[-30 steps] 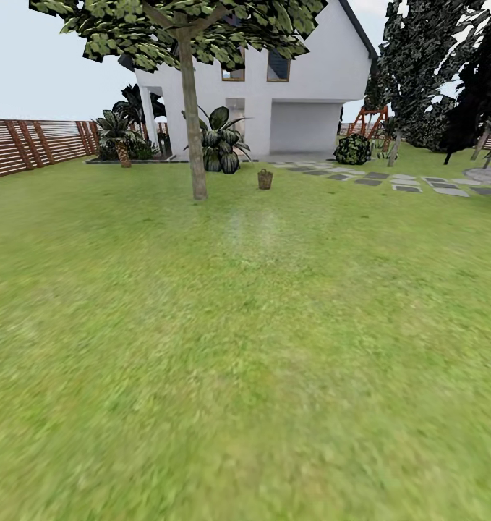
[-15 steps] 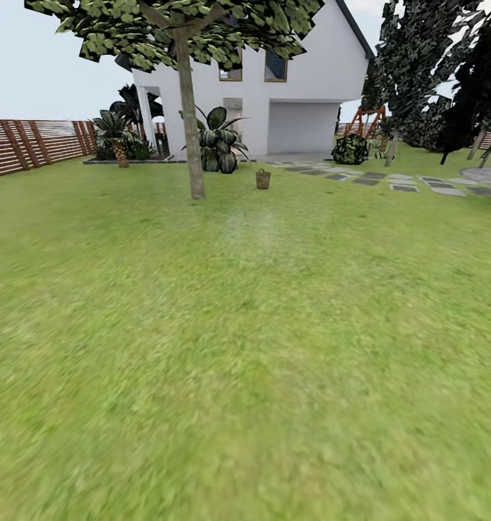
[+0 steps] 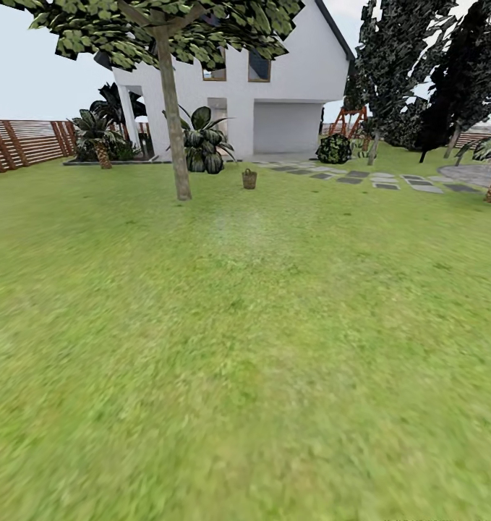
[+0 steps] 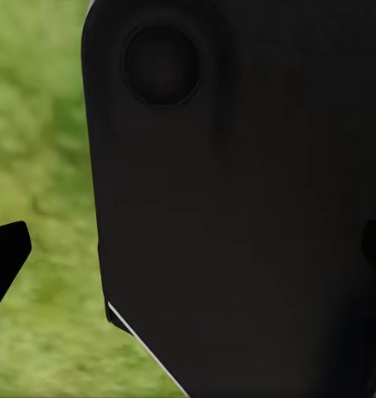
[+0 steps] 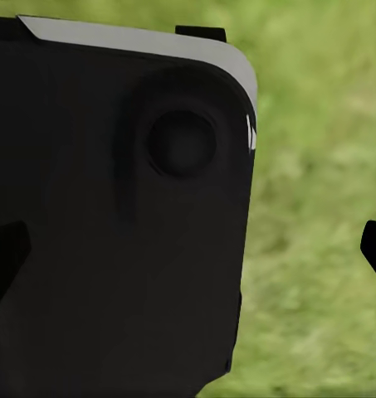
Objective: Take the three Easter eggs out of the wicker basket on the lawn in the garden, then place them on the lawn next to a single tree (choose any tree) so that all three eggs are next to the same tree and none are left in the basket.
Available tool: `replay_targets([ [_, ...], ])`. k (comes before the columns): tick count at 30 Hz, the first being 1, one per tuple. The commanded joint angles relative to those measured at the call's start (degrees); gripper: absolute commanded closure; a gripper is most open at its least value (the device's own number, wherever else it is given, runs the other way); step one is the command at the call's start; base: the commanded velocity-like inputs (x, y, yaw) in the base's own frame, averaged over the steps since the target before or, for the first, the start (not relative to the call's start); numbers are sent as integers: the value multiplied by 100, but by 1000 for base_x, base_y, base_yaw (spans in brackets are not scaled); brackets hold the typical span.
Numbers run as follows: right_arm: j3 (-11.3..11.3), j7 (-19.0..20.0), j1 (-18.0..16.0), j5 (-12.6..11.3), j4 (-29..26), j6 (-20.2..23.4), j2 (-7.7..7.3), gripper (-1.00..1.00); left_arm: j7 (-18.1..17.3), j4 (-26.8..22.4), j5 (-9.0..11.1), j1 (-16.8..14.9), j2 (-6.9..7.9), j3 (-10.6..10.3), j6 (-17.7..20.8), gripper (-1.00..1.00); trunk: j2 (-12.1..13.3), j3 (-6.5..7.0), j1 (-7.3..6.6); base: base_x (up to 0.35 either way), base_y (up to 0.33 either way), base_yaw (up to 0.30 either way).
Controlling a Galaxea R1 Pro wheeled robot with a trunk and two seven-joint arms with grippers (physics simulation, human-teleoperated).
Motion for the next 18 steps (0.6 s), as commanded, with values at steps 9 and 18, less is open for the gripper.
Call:
replay_targets([
  [9, 15, -3, 0, 17, 4, -15, -2, -100, -2, -2, 1, -1, 0, -1, -9, -100, -2, -4, 0, 0, 0, -1],
  [18, 17, -3, -2, 19, 5, -13, -1, -100, -4, -5, -5, -1, 1, 3, -8, -100, -2, -5, 0, 0, 0, -4],
])
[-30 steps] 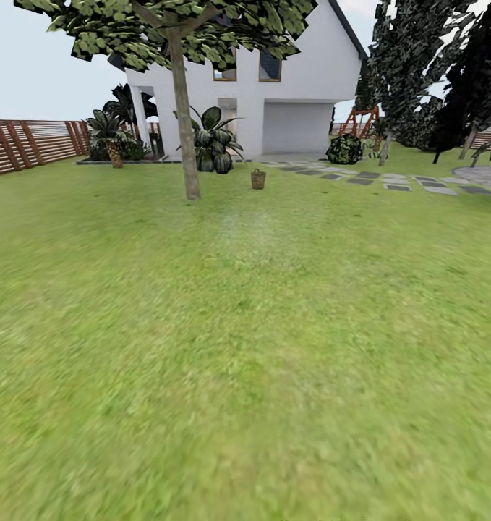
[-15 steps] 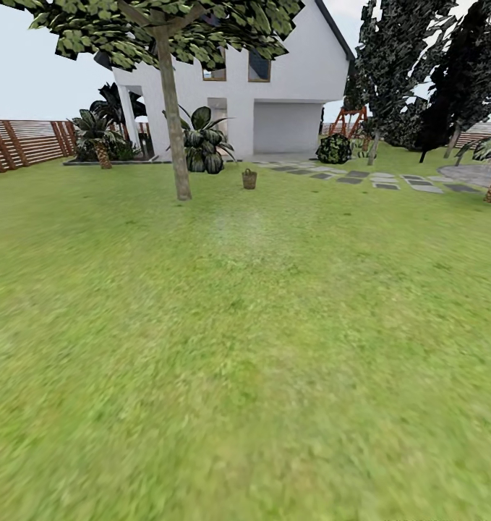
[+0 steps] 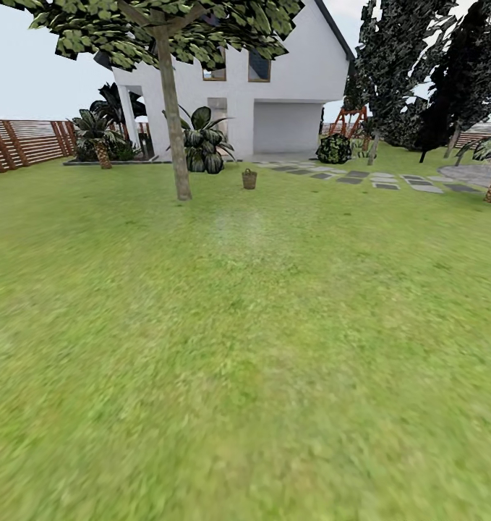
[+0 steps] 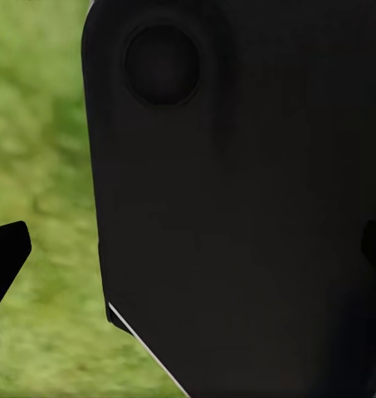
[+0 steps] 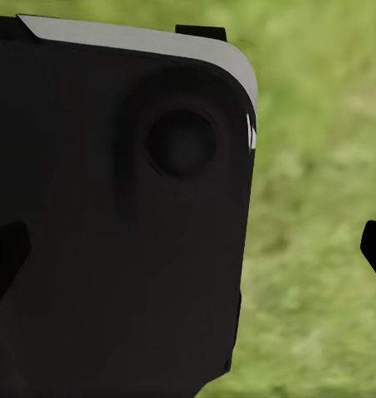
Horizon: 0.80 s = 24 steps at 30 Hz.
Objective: Take the three Easter eggs out of the wicker basket on the lawn in the garden, then place them on the lawn next to a single tree (choose any tree) so that all three eggs are next to the same tree and none are left in the basket.
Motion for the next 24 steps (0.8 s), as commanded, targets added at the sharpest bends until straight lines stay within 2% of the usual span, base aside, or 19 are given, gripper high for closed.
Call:
replay_targets([
  [1, 15, -3, -4, 12, 5, -18, -1, -100, -4, 0, 5, -1, -1, 4, -10, -100, -2, -4, 0, 0, 0, -1],
  [8, 20, -3, -5, 15, 5, -16, -6, -100, -4, 2, 18, -1, 7, 7, -5, -100, -2, -4, 0, 115, 0, 0],
  [24, 22, -8, -2, 15, 5, -15, -2, -100, -5, 4, 14, -1, 7, 4, -4, -100, -2, -5, 0, 330, 0, 1],
])
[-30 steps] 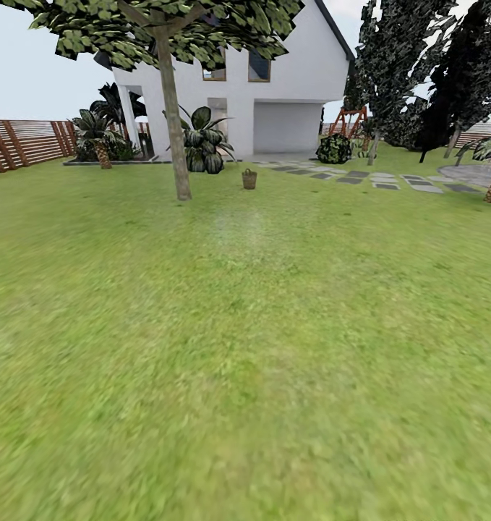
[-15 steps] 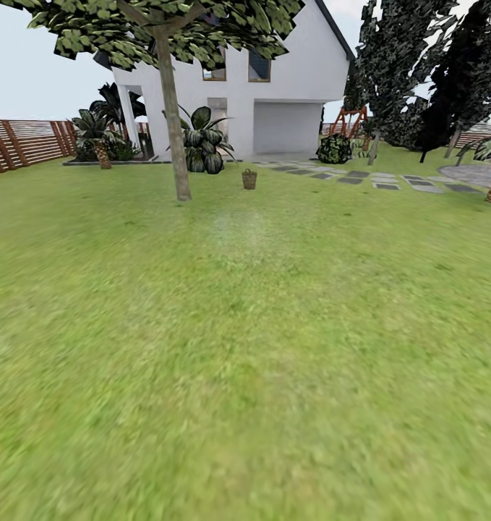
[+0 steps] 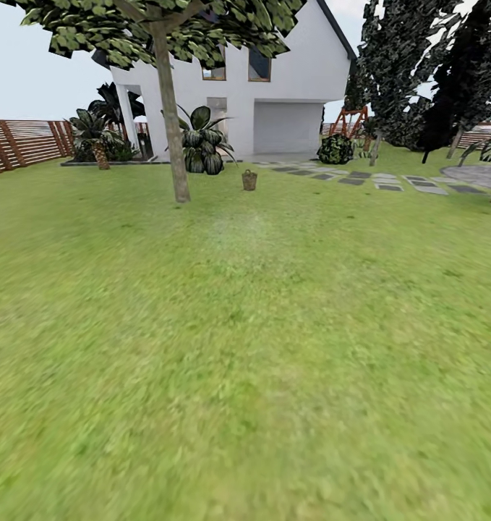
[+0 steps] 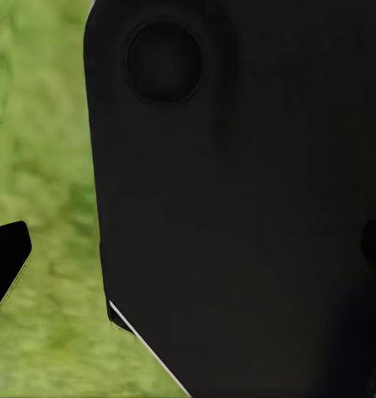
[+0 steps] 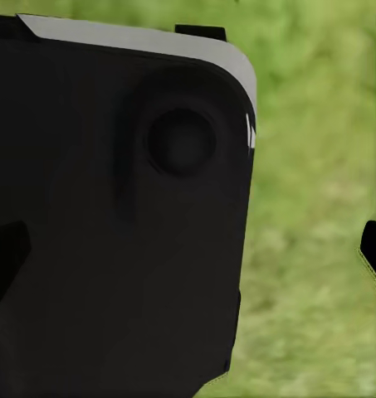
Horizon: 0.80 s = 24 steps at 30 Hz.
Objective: Take the three Easter eggs out of the wicker basket on the lawn in the garden, then place them on the lawn next to a single tree (choose any tree) so that all three eggs are next to the same tree and none are left in the basket.
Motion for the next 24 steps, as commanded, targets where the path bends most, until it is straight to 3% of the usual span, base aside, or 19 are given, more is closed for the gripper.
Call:
replay_targets([
  [1, 16, -2, -3, 13, 5, -15, -3, -100, -4, -1, 2, -1, 0, 5, -10, -100, -2, -7, 3, 339, 0, 45],
  [24, 16, -8, -6, 13, 5, -17, -8, -100, -2, -2, 2, -1, 0, 4, -10, -100, -2, -66, 3, 339, 0, 41],
])
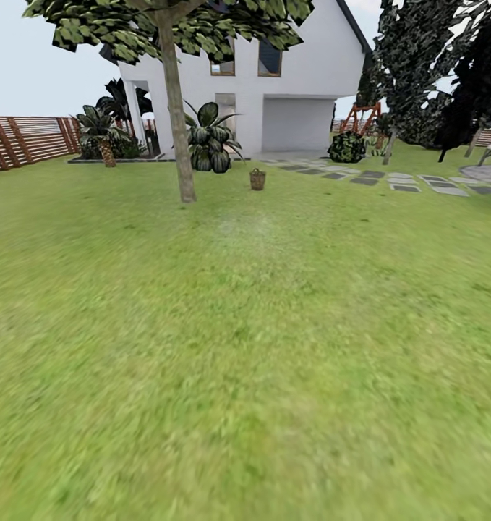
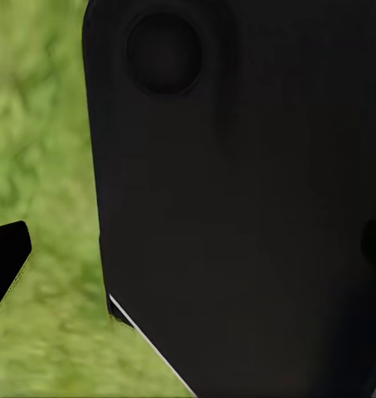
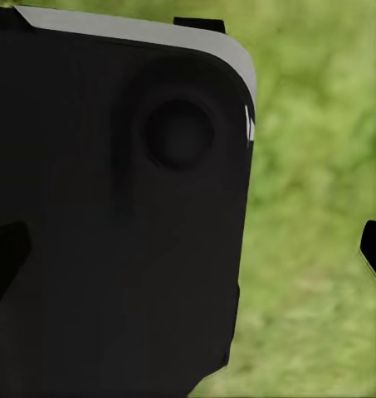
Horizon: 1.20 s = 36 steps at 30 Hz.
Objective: Take the three Easter eggs out of the wicker basket on the lawn in the garden, then place them on the lawn next to a single tree (choose any tree) so that all three eggs are next to the same tree and none are left in the basket.
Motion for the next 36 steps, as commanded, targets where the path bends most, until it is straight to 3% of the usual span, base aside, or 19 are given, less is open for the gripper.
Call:
replay_targets([
  [1, 16, -4, 0, 13, 5, -17, -1, -100, -4, -2, 6, -1, 0, 5, -10, -100, -2, -5, 3, 339, 0, 8],
  [36, 5, 2, 0, -6, 59, -17, 45, -100, -4, 1, 10, -1, 0, 12, -10, -100, -2, -6, 3, 322, 0, 0],
])
